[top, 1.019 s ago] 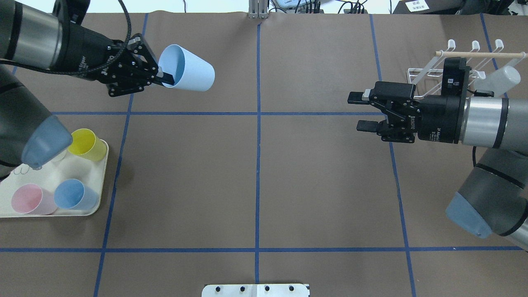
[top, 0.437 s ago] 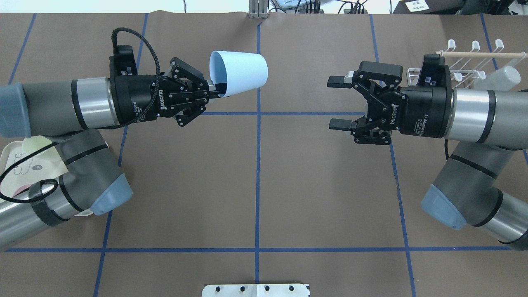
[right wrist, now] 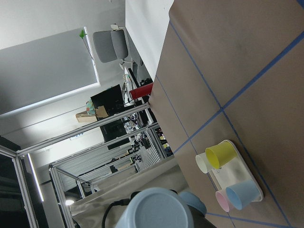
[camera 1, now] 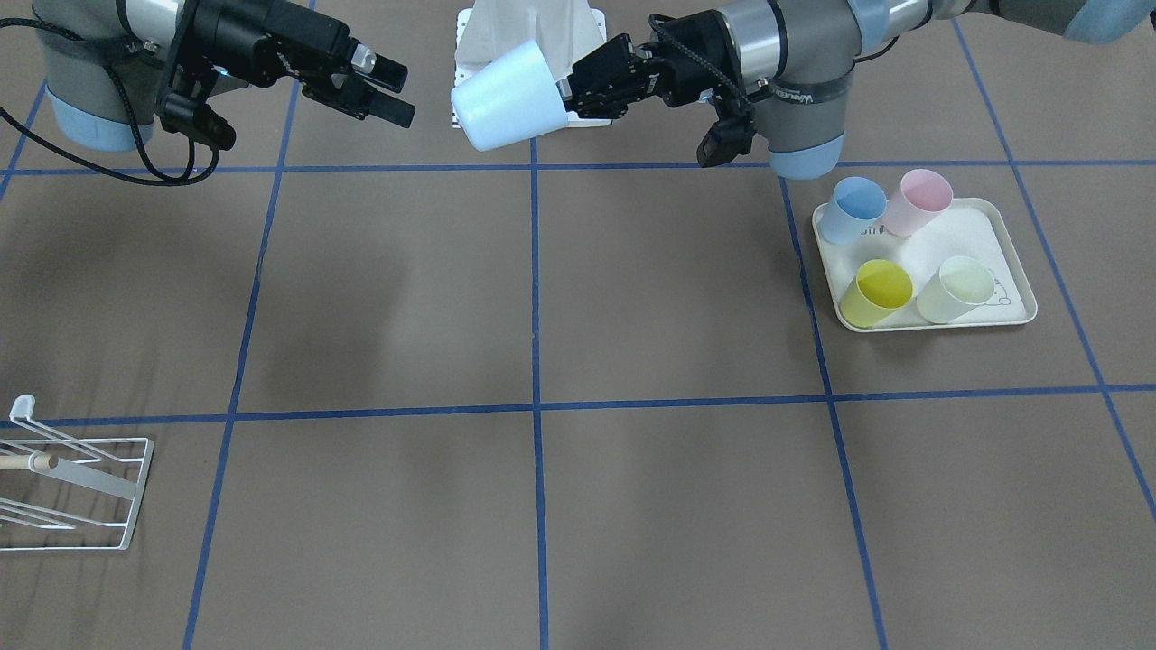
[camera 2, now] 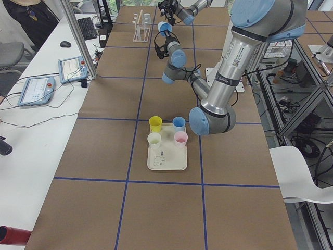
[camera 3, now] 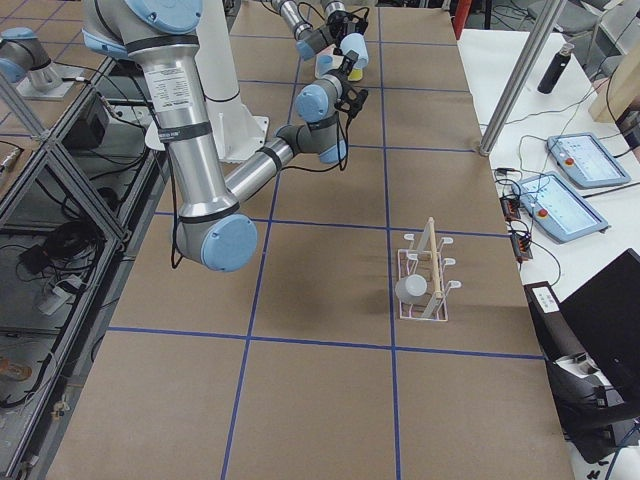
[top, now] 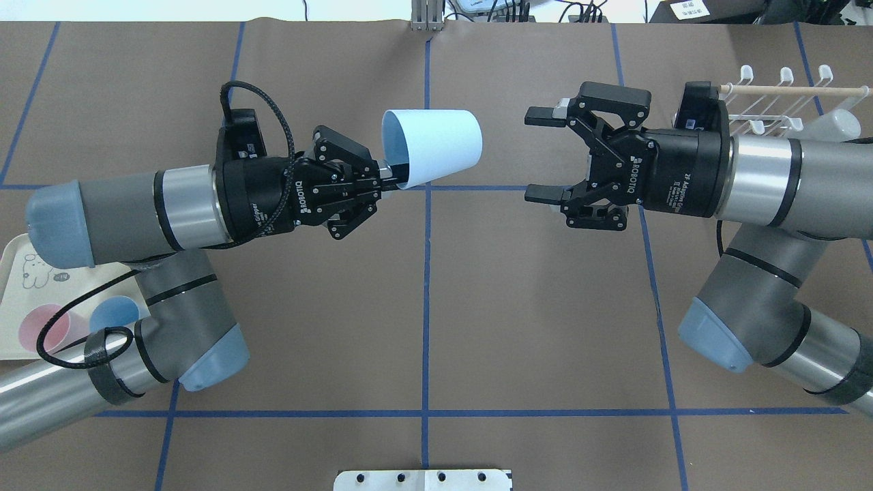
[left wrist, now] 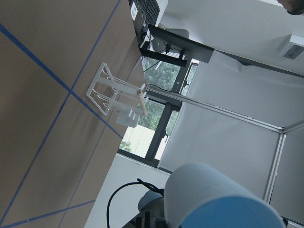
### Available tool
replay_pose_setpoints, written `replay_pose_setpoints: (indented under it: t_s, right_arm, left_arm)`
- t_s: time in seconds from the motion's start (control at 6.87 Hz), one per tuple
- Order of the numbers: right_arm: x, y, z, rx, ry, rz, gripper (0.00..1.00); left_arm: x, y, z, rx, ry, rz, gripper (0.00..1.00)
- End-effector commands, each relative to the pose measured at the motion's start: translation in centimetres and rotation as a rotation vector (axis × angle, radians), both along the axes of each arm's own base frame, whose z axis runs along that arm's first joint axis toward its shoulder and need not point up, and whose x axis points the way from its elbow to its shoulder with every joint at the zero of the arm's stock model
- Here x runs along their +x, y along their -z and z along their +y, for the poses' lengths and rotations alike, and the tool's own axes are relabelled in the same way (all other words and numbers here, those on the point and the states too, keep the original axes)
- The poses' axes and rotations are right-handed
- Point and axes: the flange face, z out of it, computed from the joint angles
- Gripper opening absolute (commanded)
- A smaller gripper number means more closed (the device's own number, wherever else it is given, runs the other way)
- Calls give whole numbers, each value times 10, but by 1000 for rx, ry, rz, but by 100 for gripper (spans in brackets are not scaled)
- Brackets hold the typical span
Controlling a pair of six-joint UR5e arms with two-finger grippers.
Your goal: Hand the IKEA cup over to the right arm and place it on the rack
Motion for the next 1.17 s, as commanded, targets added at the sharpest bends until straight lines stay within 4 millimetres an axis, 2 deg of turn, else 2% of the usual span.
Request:
replay_pose_setpoints:
  t_s: [0.0, 0.29, 0.73, 1.02]
  right_arm:
    - [-8, 4, -1, -14, -5, -13, 100]
    - [-13, 5, 2, -41, 17, -27, 100]
    - [-16, 11, 3, -58, 20, -47, 100]
    - [-17, 12, 2, -67, 13, -57, 94]
  left_arm:
    - [13, 15, 2, 6, -11, 18, 0]
    - [22, 20, -3, 3, -11, 14, 0]
    - [27, 23, 0, 4, -20, 15, 0]
    - [29, 23, 3, 5, -26, 18, 0]
